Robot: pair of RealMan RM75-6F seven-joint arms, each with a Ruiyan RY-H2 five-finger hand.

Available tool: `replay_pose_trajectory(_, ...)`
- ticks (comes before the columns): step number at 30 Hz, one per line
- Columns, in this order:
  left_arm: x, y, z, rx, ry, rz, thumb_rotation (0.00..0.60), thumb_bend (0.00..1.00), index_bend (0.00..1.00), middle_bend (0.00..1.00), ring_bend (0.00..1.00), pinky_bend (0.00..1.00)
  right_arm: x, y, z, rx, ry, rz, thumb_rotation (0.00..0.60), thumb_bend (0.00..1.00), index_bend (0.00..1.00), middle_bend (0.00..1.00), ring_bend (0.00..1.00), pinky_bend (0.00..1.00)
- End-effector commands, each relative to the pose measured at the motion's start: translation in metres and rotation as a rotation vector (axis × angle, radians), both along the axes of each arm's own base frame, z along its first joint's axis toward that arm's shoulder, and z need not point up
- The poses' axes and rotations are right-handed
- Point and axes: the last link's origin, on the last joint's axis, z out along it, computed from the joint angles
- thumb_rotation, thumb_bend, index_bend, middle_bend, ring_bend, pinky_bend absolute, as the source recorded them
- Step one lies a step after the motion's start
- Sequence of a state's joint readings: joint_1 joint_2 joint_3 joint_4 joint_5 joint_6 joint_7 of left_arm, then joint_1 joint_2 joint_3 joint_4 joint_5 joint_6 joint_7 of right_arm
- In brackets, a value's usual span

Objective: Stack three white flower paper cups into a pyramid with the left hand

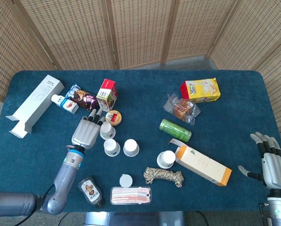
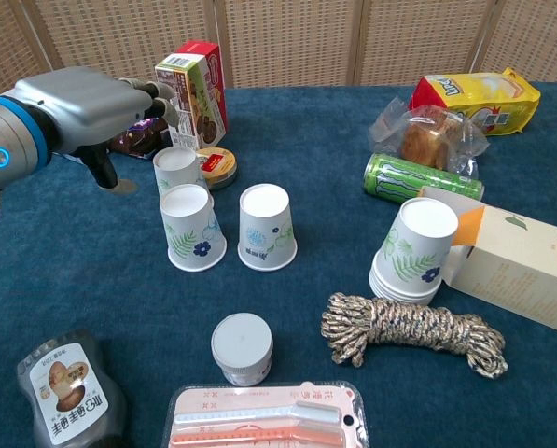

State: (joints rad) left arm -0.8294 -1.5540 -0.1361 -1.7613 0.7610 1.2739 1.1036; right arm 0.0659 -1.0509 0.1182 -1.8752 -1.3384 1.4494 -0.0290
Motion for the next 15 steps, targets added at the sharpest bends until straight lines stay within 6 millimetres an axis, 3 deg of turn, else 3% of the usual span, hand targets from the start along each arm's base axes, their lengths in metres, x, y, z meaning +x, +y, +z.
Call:
replay_pose_trajectory(1, 0.006, 0.001, -0.007, -0.008, 0.002, -0.004, 0.6, 0.31, 0.13, 0.0, 0.04, 0.4, -0.001, 0.0, 0.001, -0.001, -0.001, -0.004, 0.6, 0.12, 0.12, 0.0, 0.0, 0.0)
replay_pose_trajectory(15, 0.012, 0.014, -0.017, 0.007, -0.005, 0.025, 0.6, 0.31, 0.13, 0.0, 0.0, 0.32, -0.004, -0.002, -0.002, 0.007, 0.005, -0.013, 0.6, 0.11, 0.12, 0.0, 0.0, 0.0)
